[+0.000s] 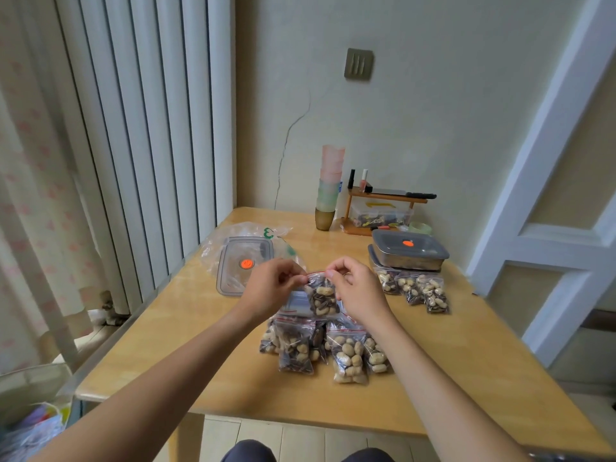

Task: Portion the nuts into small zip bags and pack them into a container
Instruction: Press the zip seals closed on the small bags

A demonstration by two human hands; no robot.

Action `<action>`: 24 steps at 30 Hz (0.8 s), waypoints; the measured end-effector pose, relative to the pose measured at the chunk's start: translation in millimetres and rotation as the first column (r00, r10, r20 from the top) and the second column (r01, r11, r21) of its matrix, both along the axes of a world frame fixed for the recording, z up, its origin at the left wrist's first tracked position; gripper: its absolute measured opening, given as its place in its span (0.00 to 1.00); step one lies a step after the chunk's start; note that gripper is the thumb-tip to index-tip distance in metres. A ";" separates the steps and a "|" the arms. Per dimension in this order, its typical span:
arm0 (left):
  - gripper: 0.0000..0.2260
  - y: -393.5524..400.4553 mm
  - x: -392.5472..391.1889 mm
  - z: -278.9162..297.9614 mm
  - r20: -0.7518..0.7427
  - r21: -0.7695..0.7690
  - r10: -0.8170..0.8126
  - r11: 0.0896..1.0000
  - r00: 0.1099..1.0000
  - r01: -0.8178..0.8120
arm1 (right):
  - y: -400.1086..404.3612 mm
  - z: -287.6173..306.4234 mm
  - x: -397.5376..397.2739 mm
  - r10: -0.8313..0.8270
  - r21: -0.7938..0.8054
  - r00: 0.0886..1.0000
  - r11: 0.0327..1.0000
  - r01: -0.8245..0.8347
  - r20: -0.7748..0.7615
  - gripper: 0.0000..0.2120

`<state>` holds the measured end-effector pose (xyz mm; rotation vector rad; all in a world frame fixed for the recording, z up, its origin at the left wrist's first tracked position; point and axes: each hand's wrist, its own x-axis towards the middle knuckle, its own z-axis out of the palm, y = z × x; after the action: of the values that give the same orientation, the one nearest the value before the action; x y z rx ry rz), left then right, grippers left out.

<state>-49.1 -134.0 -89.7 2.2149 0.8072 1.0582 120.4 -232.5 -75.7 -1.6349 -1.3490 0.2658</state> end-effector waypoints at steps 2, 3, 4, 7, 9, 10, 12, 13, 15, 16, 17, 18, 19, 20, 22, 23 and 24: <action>0.04 0.5 -1.2 -0.4 0.010 -0.005 0.017 1.000 1.000 -0.017 | -1.2 0.8 -0.3 0.040 -0.022 0.999 0.999 -0.041 -0.017 0.04; 0.04 1.0 -1.5 0.0 0.014 -0.007 0.023 1.000 1.000 -0.023 | -1.3 0.7 -0.2 0.065 -0.033 0.997 0.997 -0.066 -0.034 0.02; 0.04 0.9 -1.6 1.4 0.018 -0.012 0.021 1.000 1.000 -0.021 | -1.1 0.9 0.0 0.087 -0.035 0.995 0.995 -0.089 -0.046 0.01; 0.03 -2.7 -1.6 7.1 0.005 0.002 -0.011 1.000 1.000 0.011 | -1.2 2.6 -0.3 0.130 -0.020 0.991 0.991 -0.131 -0.035 0.02; 0.03 -7.5 -1.9 11.3 -0.002 0.029 -0.025 0.999 1.000 0.025 | -1.6 3.8 -1.1 0.131 -0.012 0.991 0.991 -0.131 -0.010 0.03; 0.04 -9.2 -1.9 12.4 -0.001 0.038 -0.031 0.999 1.000 0.031 | -1.5 4.5 -1.3 0.125 -0.006 0.992 0.992 -0.125 -0.003 0.04; 0.03 -8.9 -2.0 12.6 0.001 0.057 -0.033 0.998 0.999 0.033 | -0.6 4.7 -1.4 0.103 0.010 0.995 0.995 -0.103 0.018 0.05; 0.02 -7.5 -2.4 12.2 -0.001 0.066 -0.030 0.997 1.000 0.030 | -0.3 4.2 -1.1 0.088 0.016 0.995 0.996 -0.089 0.036 0.06; 0.02 -4.9 -2.9 10.7 -0.009 0.076 -0.023 0.997 1.000 0.024 | 0.1 3.8 -1.0 0.074 0.018 0.996 0.997 -0.075 0.059 0.05; 0.02 -4.6 -3.1 10.3 -0.010 0.081 -0.026 0.996 1.000 0.026 | 0.0 3.9 -1.5 0.077 0.019 0.995 0.997 -0.078 0.066 0.05; 0.02 -5.1 -3.2 10.5 -0.009 0.087 -0.030 0.996 1.000 0.031 | 0.3 3.9 -2.0 0.082 0.022 0.994 0.996 -0.084 0.077 0.05; 0.02 -6.0 -3.2 11.1 -0.006 0.096 -0.037 0.995 0.999 0.038 | 0.6 4.4 -2.7 0.089 0.027 0.992 0.995 -0.092 0.095 0.04; 0.02 -6.3 -3.2 11.7 -0.007 0.104 -0.044 0.994 0.999 0.045 | 1.3 4.9 -2.9 0.096 0.033 0.989 0.994 -0.100 0.112 0.05; 0.02 -6.4 -3.4 12.5 -0.012 0.120 -0.050 0.992 0.999 0.051 | 1.9 5.0 -2.8 0.104 0.040 0.986 0.993 -0.110 0.131 0.05; 0.02 -5.9 -3.3 14.2 -0.032 0.160 -0.050 0.986 0.998 0.054 | 2.2 4.6 -2.5 0.105 0.041 0.980 0.993 -0.114 0.168 0.05; 0.02 -5.9 -3.0 14.8 -0.043 0.181 -0.048 0.982 0.998 0.055 | 2.2 4.1 -2.2 0.102 0.036 0.976 0.993 -0.111 0.193 0.05; 0.03 -6.2 -2.6 14.5 -0.060 0.207 -0.044 0.977 0.997 0.056 | 2.7 3.3 -2.0 0.099 0.030 0.970 0.994 -0.108 0.224 0.05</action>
<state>-51.7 -140.2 -75.2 2.4356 0.6862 1.1061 118.5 -229.8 -72.4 -1.5973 -1.6014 0.1173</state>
